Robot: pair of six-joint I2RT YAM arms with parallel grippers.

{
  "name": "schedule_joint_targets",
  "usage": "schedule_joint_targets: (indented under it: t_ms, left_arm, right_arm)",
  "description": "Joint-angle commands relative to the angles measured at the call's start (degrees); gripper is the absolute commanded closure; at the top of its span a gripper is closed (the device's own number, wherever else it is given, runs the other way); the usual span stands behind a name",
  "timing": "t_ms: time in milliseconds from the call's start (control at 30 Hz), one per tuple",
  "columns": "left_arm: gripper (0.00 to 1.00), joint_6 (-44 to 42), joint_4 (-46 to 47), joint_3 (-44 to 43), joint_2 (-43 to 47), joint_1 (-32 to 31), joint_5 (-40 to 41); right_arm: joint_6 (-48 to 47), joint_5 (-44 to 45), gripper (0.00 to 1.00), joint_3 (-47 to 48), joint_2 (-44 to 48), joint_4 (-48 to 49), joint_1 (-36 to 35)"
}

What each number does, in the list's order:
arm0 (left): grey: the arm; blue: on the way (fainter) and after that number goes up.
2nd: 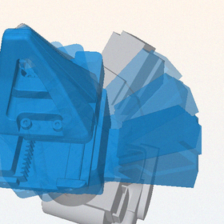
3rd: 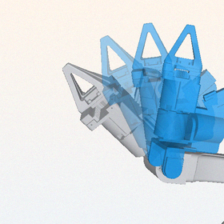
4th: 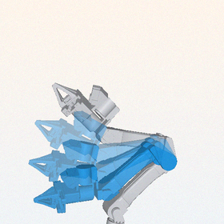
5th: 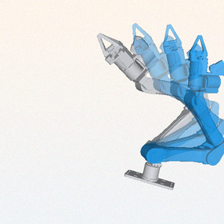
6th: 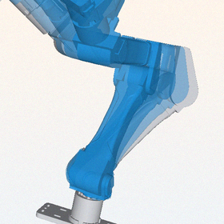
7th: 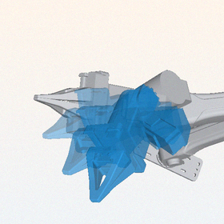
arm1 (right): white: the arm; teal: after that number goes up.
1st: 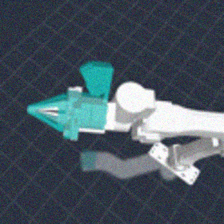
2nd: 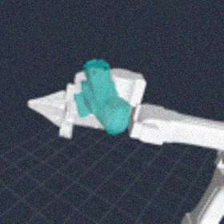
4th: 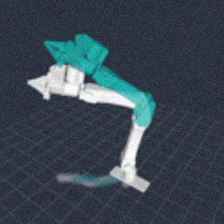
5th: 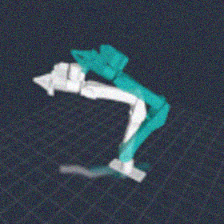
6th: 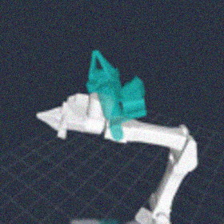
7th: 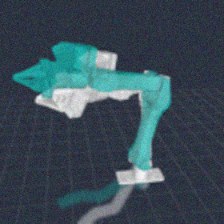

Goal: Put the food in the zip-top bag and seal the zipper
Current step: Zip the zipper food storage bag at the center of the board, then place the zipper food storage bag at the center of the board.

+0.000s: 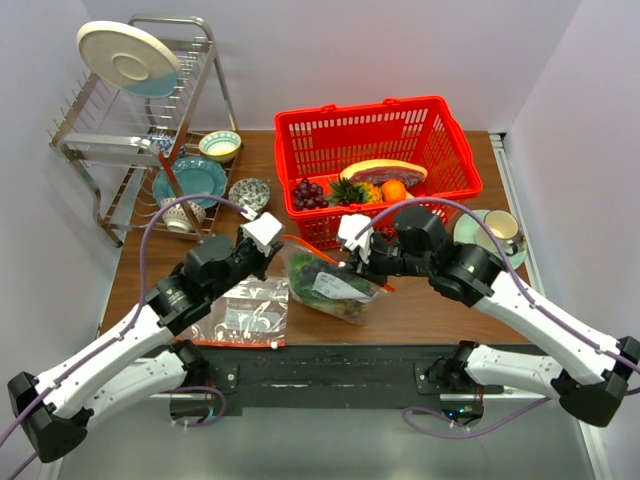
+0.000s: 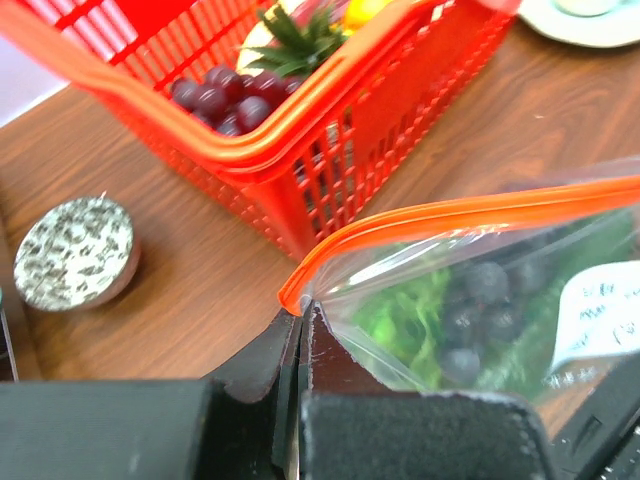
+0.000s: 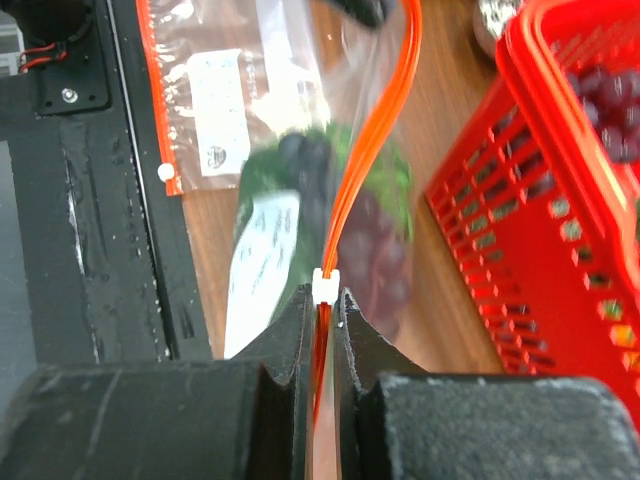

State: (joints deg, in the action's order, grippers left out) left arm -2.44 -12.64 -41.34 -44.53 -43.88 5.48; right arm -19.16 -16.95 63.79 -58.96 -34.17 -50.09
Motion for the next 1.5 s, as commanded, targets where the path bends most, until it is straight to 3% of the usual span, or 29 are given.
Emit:
schedule_joint_targets:
  t_ms: [0, 500, 1067, 1433, 1467]
  left_arm:
    - [1.00, 0.59, -3.18, -1.20, -0.90, 3.01, 12.63]
    - [1.00, 2.00, -3.09, -0.05, -0.73, 4.50, 15.62]
    - [1.00, 14.21, -1.86, -2.51, -7.32, 6.26, 19.75]
    - [1.00, 18.17, -1.33, -1.63, -9.25, 7.23, 17.91]
    - [0.93, 18.08, -1.33, -1.72, -9.26, 7.23, 17.56]
  right_arm:
    - [4.04, 2.36, 1.00, -1.65, 5.78, -5.29, 0.25]
    - [11.69, 11.57, 1.00, -7.36, 15.19, -6.61, 0.25]
    - [9.58, 26.96, 1.00, -0.34, -1.68, 3.68, 1.13]
    - [10.45, 24.51, 1.00, 3.53, -10.03, 4.38, 3.24]
    - [10.72, 24.51, 0.96, 3.62, -10.21, 4.29, 3.33]
